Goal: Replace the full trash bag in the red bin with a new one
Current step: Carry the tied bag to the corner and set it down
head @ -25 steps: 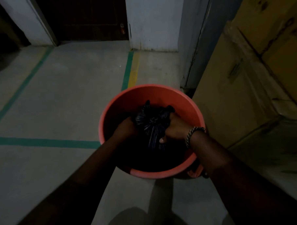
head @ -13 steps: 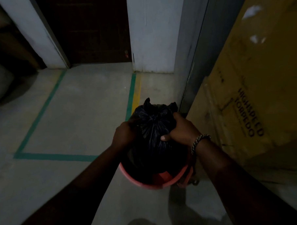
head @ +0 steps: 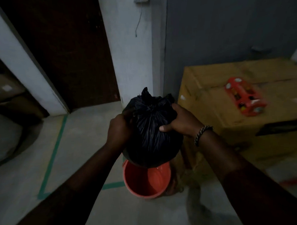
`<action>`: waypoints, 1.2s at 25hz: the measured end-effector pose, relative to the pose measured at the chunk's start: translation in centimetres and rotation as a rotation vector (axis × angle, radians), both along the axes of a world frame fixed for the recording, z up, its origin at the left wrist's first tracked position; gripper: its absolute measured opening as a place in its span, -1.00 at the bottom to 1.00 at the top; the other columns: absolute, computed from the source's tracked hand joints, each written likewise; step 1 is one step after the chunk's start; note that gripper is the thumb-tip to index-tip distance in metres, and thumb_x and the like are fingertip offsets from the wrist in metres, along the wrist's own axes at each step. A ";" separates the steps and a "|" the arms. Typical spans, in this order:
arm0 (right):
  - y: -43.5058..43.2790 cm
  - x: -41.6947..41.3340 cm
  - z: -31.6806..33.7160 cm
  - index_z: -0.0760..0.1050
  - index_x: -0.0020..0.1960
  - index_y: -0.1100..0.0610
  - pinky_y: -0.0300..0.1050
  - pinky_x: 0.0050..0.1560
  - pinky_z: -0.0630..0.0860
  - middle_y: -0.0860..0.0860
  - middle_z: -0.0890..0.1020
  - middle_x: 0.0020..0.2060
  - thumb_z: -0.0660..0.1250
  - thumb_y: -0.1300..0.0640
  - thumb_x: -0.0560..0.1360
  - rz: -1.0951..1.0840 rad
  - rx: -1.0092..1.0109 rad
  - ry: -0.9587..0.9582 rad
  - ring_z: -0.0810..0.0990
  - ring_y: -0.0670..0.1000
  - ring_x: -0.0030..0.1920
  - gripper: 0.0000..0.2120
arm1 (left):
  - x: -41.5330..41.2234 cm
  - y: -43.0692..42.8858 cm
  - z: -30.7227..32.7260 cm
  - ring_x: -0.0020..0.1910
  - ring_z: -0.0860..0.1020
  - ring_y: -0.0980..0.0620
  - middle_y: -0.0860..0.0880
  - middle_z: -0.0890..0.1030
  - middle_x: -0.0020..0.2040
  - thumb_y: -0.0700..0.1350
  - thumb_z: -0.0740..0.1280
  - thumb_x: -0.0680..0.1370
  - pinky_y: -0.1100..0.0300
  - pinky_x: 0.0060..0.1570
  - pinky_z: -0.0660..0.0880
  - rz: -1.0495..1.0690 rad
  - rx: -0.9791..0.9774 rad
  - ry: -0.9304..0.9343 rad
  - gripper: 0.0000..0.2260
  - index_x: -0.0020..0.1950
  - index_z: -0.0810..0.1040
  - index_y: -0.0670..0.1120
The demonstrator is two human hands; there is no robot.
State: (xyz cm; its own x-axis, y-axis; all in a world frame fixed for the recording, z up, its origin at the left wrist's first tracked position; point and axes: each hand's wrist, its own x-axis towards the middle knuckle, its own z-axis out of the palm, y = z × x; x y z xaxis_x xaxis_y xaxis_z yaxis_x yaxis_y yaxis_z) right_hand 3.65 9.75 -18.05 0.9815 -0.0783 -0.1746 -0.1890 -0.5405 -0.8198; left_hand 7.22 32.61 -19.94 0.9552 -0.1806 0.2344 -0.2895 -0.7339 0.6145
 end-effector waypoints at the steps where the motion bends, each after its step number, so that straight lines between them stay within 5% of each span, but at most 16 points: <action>1: -0.5 -0.8 3.2 0.35 0.45 -0.06 0.00 0.31 0.51 -0.08 0.56 0.29 0.69 -0.04 0.18 -0.013 0.007 -0.024 0.56 0.01 0.26 -0.07 | -0.5 -0.5 3.1 -0.01 0.67 -0.15 -0.13 0.71 0.04 -0.15 0.29 0.60 0.21 -0.15 0.45 -0.013 -0.035 -0.031 -0.71 0.30 0.60 0.03; 6: -4.1 -4.9 18.1 0.49 0.35 0.01 -0.11 0.21 0.52 -0.14 0.61 0.16 0.69 0.03 0.23 -0.093 0.021 -0.196 0.59 -0.06 0.16 -0.25 | -2.3 -4.3 17.2 0.06 0.65 0.03 -0.06 0.70 0.15 -0.14 0.30 0.62 0.25 -0.01 0.50 -0.123 -0.184 -0.236 -0.72 0.32 0.60 0.02; 12: -12.4 -9.6 29.0 0.54 0.30 0.02 0.08 0.22 0.60 -0.10 0.65 0.17 0.70 -0.06 0.15 -0.226 0.028 -0.361 0.64 -0.02 0.14 -0.23 | -4.4 -14.2 27.5 0.08 0.57 0.24 0.02 0.68 0.18 -0.04 0.29 0.64 0.41 0.11 0.42 -0.165 -0.342 -0.391 -0.74 0.30 0.61 -0.01; 18: -25.1 -16.5 33.7 0.54 0.29 0.03 0.07 0.20 0.61 -0.09 0.65 0.14 0.70 -0.03 0.20 -0.330 -0.089 -0.422 0.64 -0.02 0.11 -0.29 | -8.4 -28.8 30.6 0.06 0.56 0.27 0.11 0.67 0.11 -0.07 0.29 0.63 0.43 0.05 0.40 -0.284 -0.465 -0.409 -0.76 0.25 0.64 -0.03; 21: -32.1 -20.1 35.0 0.53 0.30 0.01 0.10 0.20 0.61 -0.06 0.64 0.16 0.69 -0.12 0.14 -0.410 -0.135 -0.422 0.64 0.01 0.12 -0.21 | -10.0 -37.1 31.4 0.06 0.61 0.16 -0.01 0.71 0.10 -0.08 0.30 0.62 0.33 0.03 0.46 -0.369 -0.488 -0.420 -0.78 0.20 0.67 -0.06; 30: -50.0 -28.7 33.6 0.50 0.37 0.01 -0.04 0.25 0.54 -0.10 0.60 0.20 0.70 -0.02 0.19 -0.642 -0.143 -0.420 0.59 -0.04 0.18 -0.20 | -14.5 -58.8 30.1 0.03 0.61 0.14 -0.02 0.71 0.09 -0.10 0.27 0.64 0.34 -0.01 0.43 -0.615 -0.513 -0.362 -0.78 0.19 0.66 -0.06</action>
